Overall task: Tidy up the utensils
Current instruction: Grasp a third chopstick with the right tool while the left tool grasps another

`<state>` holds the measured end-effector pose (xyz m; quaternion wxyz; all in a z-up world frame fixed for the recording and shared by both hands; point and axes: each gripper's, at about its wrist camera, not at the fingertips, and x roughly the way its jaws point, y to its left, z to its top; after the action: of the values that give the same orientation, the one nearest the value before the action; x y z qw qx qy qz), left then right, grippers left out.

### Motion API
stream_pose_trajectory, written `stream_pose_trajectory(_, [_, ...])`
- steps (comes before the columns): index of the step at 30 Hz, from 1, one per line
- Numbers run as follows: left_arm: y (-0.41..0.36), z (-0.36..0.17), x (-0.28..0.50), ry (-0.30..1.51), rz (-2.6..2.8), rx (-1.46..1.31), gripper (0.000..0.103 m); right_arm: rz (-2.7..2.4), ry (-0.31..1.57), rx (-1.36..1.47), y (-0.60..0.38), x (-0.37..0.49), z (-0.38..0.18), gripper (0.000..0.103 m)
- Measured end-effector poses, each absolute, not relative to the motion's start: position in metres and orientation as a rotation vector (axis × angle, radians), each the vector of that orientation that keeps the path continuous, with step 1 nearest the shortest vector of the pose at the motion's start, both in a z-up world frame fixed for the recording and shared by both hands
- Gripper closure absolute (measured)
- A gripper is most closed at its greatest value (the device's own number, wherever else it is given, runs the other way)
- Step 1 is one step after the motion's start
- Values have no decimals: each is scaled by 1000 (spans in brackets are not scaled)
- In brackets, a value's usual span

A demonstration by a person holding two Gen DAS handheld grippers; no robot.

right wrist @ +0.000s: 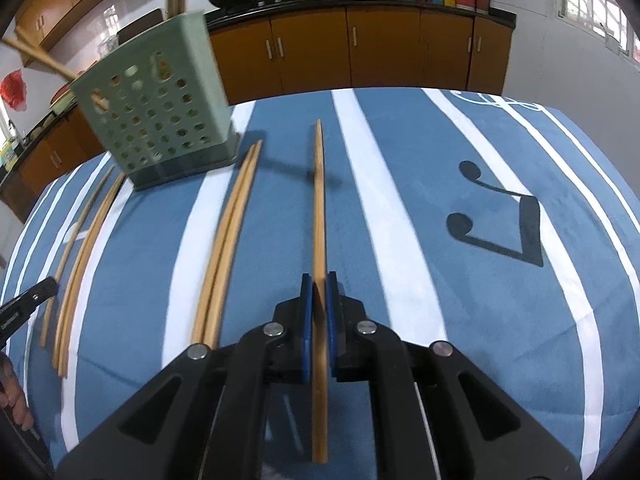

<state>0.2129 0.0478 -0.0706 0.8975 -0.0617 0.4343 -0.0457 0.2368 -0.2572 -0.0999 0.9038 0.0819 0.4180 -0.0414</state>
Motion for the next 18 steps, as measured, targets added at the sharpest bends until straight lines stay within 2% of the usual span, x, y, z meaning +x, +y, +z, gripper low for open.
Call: stream_pose_trajectory(18, [53,-73,211,878,-118,-180,95,-78,854,184,-258,236,-103,95])
